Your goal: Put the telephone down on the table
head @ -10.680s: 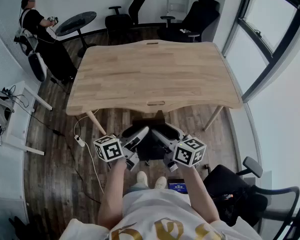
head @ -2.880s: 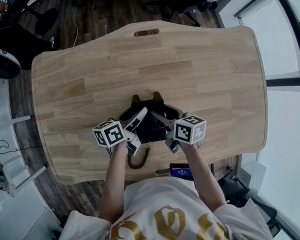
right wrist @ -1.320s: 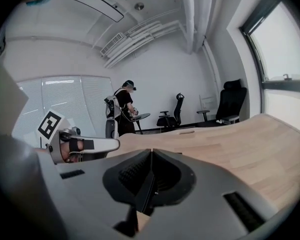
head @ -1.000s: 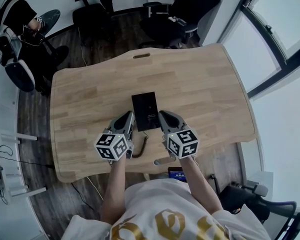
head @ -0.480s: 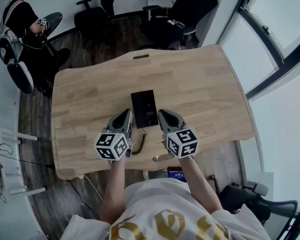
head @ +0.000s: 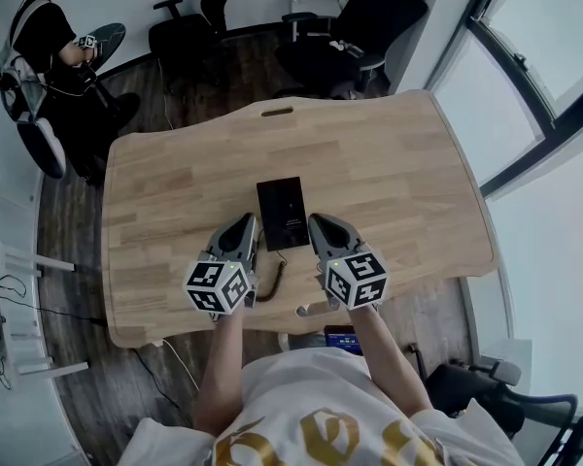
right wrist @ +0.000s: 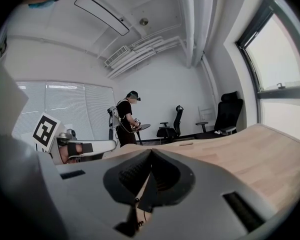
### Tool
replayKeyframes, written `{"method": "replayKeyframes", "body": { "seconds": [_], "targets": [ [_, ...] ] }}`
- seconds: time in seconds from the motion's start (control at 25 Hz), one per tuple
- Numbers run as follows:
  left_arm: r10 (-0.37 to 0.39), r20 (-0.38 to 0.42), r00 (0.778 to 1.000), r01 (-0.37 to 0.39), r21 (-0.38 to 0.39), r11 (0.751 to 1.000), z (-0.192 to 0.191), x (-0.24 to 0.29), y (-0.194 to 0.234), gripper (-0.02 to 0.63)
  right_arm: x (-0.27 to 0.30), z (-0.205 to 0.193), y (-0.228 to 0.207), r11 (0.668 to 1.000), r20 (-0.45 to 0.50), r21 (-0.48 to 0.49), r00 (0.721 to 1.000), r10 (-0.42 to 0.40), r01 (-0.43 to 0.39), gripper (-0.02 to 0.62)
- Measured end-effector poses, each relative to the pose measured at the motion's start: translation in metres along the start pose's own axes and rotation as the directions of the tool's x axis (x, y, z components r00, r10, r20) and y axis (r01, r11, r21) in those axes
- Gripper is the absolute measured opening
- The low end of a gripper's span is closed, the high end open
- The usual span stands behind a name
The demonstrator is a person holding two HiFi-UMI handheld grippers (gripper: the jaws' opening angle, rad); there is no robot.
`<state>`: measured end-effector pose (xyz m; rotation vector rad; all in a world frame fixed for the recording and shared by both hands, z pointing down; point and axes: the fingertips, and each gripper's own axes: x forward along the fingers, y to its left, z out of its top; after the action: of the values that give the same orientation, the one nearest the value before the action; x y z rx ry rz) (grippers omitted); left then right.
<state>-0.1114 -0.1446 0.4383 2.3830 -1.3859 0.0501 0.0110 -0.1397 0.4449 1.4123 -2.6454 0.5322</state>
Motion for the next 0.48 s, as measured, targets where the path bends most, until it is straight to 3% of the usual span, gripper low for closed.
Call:
{"method": "replayKeyframes", "body": {
  "seconds": [0.48],
  "targets": [
    [0.035, -0.053, 0.998, -0.035, 0.006, 0.999, -0.011, 0.014, 0.013, 0.009, 0.014, -0.006, -0.012, 1.000, -0.023, 0.023, 1.000, 0.008, -0.007, 0.012]
  ]
}}
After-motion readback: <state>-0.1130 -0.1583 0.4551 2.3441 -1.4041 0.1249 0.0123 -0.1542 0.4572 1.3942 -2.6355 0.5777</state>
